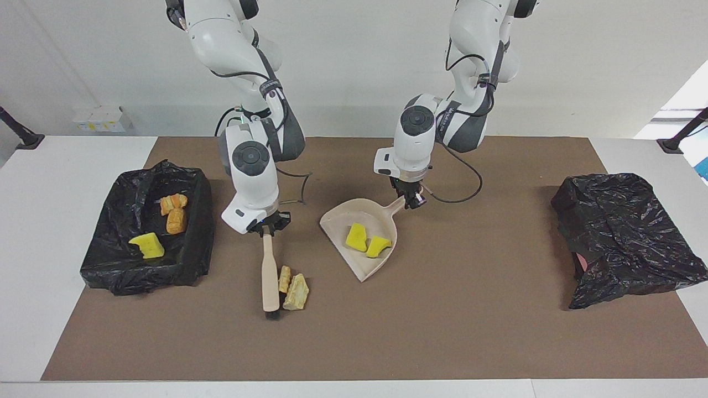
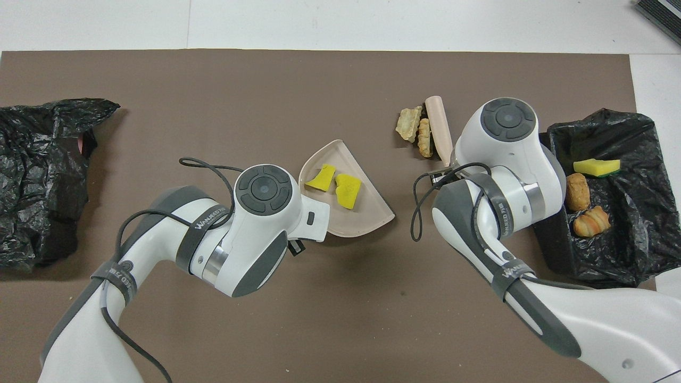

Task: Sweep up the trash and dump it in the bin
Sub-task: 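Sweep the bread chunks into the dustpan with the right gripper's brush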

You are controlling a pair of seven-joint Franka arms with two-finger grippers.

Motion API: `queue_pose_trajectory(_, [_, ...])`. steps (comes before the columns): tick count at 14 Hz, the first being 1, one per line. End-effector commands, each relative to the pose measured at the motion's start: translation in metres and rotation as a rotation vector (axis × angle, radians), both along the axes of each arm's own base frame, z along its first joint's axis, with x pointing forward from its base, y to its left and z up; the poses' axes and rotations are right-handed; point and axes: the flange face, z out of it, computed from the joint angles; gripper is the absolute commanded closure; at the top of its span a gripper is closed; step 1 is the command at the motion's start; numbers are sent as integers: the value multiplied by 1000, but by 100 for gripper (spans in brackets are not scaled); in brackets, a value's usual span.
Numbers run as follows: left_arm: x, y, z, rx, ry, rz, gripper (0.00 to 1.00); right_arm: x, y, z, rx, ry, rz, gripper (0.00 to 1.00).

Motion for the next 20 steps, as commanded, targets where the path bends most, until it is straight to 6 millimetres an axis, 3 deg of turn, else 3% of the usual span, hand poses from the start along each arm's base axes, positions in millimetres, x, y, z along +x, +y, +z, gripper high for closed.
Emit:
queue_pose_trajectory(1, [-2,1,5,-1,4,22,100,-30,23,6,16,31,115,100])
queue_pose_trajectory(3, [-5,-10,-10,-1,6,5,100,-55,56,9,28,42,174,100])
queue_pose_trajectory(5, [-2,-14,-13,-17,-15,0,100,-74,71,13,27,76,191,100])
queue_pose_trajectory(10, [9,-9,-13,-53,-54,-90,100,-95,60,67,36,129,136,100])
queue_pose_trajectory(12, [12,-6,-12,-56,-55,-124,100,-103,56,80,16,143,120,100])
queue_pose_trajectory(16, [30,23,-15,-58,-49,-174,100,-120,65,100,4,141,35,100])
queue_pose_trajectory(20, [42,39,-19,-71,-61,-206,100,-136,85,116,-14,94,-58,100])
